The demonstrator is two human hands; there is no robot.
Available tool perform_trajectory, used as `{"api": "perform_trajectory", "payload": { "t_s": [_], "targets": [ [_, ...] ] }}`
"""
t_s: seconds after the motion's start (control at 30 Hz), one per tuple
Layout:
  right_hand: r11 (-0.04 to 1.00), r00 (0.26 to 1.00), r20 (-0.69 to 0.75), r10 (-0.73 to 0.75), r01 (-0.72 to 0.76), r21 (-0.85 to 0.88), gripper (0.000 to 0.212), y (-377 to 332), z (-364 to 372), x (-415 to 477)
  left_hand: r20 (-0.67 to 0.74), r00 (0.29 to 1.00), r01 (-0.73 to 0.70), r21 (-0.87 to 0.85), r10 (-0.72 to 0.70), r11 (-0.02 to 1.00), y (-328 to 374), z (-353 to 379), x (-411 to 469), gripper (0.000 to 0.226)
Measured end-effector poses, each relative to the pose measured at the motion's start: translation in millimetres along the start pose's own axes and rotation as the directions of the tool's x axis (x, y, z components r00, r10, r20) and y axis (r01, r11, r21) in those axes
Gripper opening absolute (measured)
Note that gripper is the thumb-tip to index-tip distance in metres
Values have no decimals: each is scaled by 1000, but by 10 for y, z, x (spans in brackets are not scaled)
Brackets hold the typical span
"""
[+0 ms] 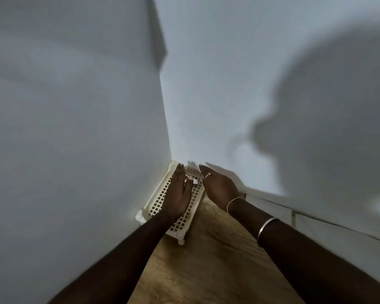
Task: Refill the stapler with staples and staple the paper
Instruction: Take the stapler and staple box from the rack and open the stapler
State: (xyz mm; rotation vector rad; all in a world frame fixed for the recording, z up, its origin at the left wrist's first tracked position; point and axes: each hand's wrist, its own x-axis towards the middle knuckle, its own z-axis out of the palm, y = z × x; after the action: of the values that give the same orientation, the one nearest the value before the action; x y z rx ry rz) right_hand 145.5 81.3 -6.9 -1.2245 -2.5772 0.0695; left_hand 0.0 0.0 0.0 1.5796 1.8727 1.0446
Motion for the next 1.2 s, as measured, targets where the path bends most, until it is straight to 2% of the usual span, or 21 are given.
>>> {"api": "perform_trajectory", "payload": {
  "t_s": [0.07,0.2,0.27,0.37,0.7,0.8,0.87,0.93,1.03,1.13,1.2],
  "targets": [
    [999,998,47,30,-31,20,60,9,119,61,-40,993,105,-141,-112,984,-126,18,31,51],
    [999,994,104,42,-44,18,41,-5,341,168,-30,955,275,-289,-295,917,-315,70,45,39],
    [999,994,105,26,-29,27,34,-10,421,270,-25,934,320,-384,-356,866,-355,92,109,36],
    [998,990,139,13,-4,-64,23,-21,533,432,23,885,410,-511,-465,755,-406,134,170,36],
    [994,988,151,8,10,-112,25,-79,802,630,-27,850,426,-552,-527,716,-380,172,263,37],
    [998,990,138,6,4,-69,24,-65,791,602,-74,842,398,-583,-534,708,-385,176,233,35],
    [996,995,78,58,-63,63,24,-56,746,547,-127,827,368,-614,-547,698,-335,177,182,30],
    [925,982,32,187,-187,331,25,-78,633,473,-157,810,355,-636,-565,685,-273,181,120,31],
    [634,927,64,370,-302,712,18,-131,369,332,-144,812,349,-656,-565,669,-186,217,23,35],
    [362,899,125,421,-293,885,15,-146,21,118,11,864,345,-742,-504,575,69,256,-60,32],
    [277,902,120,414,-250,928,13,-141,-242,-56,140,895,345,-817,-423,461,338,263,-112,32]
  ]
}}
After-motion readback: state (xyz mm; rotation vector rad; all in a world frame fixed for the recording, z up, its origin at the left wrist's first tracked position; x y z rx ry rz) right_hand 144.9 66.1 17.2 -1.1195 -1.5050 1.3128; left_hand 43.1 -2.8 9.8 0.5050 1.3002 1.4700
